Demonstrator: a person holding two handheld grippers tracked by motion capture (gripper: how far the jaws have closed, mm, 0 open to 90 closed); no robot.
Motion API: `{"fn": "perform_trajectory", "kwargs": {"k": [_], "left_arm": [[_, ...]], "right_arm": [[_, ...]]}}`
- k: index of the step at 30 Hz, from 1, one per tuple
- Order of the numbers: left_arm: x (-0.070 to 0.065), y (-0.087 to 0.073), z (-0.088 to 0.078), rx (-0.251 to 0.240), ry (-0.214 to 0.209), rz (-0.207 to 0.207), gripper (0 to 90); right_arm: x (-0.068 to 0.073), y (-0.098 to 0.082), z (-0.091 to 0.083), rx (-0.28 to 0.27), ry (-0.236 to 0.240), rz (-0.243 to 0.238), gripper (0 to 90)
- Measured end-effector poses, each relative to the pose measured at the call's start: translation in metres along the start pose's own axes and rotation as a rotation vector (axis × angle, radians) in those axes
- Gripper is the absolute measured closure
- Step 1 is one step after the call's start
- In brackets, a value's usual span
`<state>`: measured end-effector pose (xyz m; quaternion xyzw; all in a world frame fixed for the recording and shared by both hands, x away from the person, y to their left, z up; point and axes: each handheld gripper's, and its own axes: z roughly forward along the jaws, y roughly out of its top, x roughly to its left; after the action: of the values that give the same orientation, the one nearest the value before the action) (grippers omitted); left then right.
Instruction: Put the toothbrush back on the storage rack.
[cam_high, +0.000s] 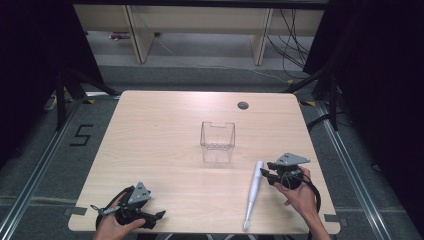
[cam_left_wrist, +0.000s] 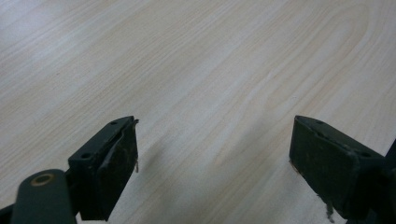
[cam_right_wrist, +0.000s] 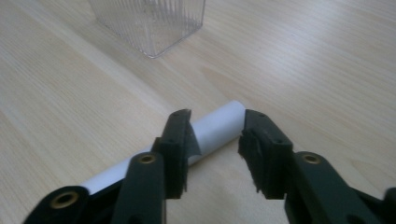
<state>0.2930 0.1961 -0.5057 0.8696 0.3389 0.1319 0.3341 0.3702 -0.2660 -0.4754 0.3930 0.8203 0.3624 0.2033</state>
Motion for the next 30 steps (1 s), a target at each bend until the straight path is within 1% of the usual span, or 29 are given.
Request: {"fn": "perform_trajectory", "kwargs": {"k": [1, 2, 3, 4, 5, 7, 8, 10, 11, 12, 14, 15, 16, 19, 20, 21, 22, 23, 24, 25, 26, 28, 29, 30], "left_arm": [[0.000, 0.000, 0.000, 0.000, -0.001, 0.000, 14.8], [0.000, 0.000, 0.000, 0.003, 0.000, 0.005, 14.8], [0.000, 0.000, 0.000, 0.004, -0.001, 0.007, 14.8], [0.000, 0.000, 0.000, 0.004, -0.001, 0.006, 14.8], [0.000, 0.000, 0.000, 0.004, -0.001, 0.006, 14.8], [0.000, 0.000, 0.000, 0.001, -0.003, 0.005, 14.8], [0.000, 0.000, 0.000, 0.000, -0.003, 0.004, 14.8], [0.000, 0.000, 0.000, 0.000, -0.003, 0.006, 14.8], [0.000, 0.000, 0.000, -0.001, -0.003, 0.005, 14.8], [0.000, 0.000, 0.000, 0.000, -0.003, 0.006, 14.8], [0.000, 0.000, 0.000, 0.002, -0.002, 0.004, 14.8], [0.000, 0.000, 0.000, 0.001, -0.003, 0.006, 14.8], [0.000, 0.000, 0.000, -0.003, -0.002, 0.007, 14.8], [0.000, 0.000, -0.001, -0.005, -0.003, 0.005, 14.8], [-0.001, 0.000, -0.001, -0.007, -0.002, 0.004, 14.8], [-0.001, 0.000, -0.001, -0.007, -0.003, 0.004, 14.8], [-0.001, 0.000, -0.001, -0.006, -0.003, 0.005, 14.8], [0.000, 0.000, -0.001, -0.005, -0.002, 0.008, 14.8], [-0.001, 0.000, -0.001, -0.006, -0.004, 0.001, 14.8], [0.000, 0.000, -0.001, 0.000, -0.010, 0.011, 14.8], [0.000, 0.001, -0.001, -0.003, -0.006, 0.014, 14.8], [-0.001, 0.001, -0.001, -0.006, -0.005, 0.015, 14.8], [-0.001, 0.001, -0.001, -0.007, -0.005, 0.012, 14.8], [-0.001, 0.001, -0.001, -0.008, -0.006, 0.009, 14.8]], "right_arm": [[0.000, 0.001, 0.002, -0.003, 0.000, -0.014, 66.8], [0.000, 0.003, 0.004, 0.000, 0.003, -0.009, 69.2], [0.001, 0.004, 0.006, -0.001, 0.014, 0.004, 73.1], [0.002, 0.005, 0.008, 0.007, 0.019, 0.014, 75.1], [0.000, 0.006, 0.011, 0.004, 0.017, -0.025, 77.7], [0.000, 0.008, 0.016, 0.017, 0.021, -0.031, 80.7], [0.001, 0.009, 0.018, 0.015, 0.022, -0.020, 82.0], [-0.001, 0.012, 0.022, 0.014, 0.024, -0.055, 84.1], [0.000, 0.013, 0.022, 0.018, 0.029, -0.041, 85.2], [0.001, 0.014, 0.023, 0.016, 0.027, -0.039, 85.5], [0.001, 0.017, 0.026, 0.017, 0.024, -0.056, 87.2], [0.002, 0.019, 0.029, 0.020, 0.029, -0.064, 88.0], [0.004, 0.020, 0.030, 0.037, 0.035, -0.054, 88.5], [0.005, 0.023, 0.036, 0.032, 0.045, -0.068, 90.0], [0.007, 0.023, 0.036, 0.049, 0.055, -0.044, 90.0], [0.005, 0.024, 0.039, 0.035, 0.047, -0.066, 90.0], [0.006, 0.024, 0.039, 0.034, 0.046, -0.058, 90.0], [0.007, 0.024, 0.040, 0.061, 0.056, -0.026, 90.0], [0.007, 0.025, 0.041, 0.061, 0.053, -0.033, 90.0], [0.006, 0.025, 0.042, 0.061, 0.046, -0.040, 90.0], [0.006, 0.026, 0.043, 0.053, 0.047, -0.045, 90.0], [0.006, 0.028, 0.044, 0.058, 0.053, -0.024, 90.0], [0.004, 0.029, 0.046, 0.050, 0.056, -0.060, 90.0], [0.005, 0.029, 0.047, 0.051, 0.053, -0.043, 90.0]]}}
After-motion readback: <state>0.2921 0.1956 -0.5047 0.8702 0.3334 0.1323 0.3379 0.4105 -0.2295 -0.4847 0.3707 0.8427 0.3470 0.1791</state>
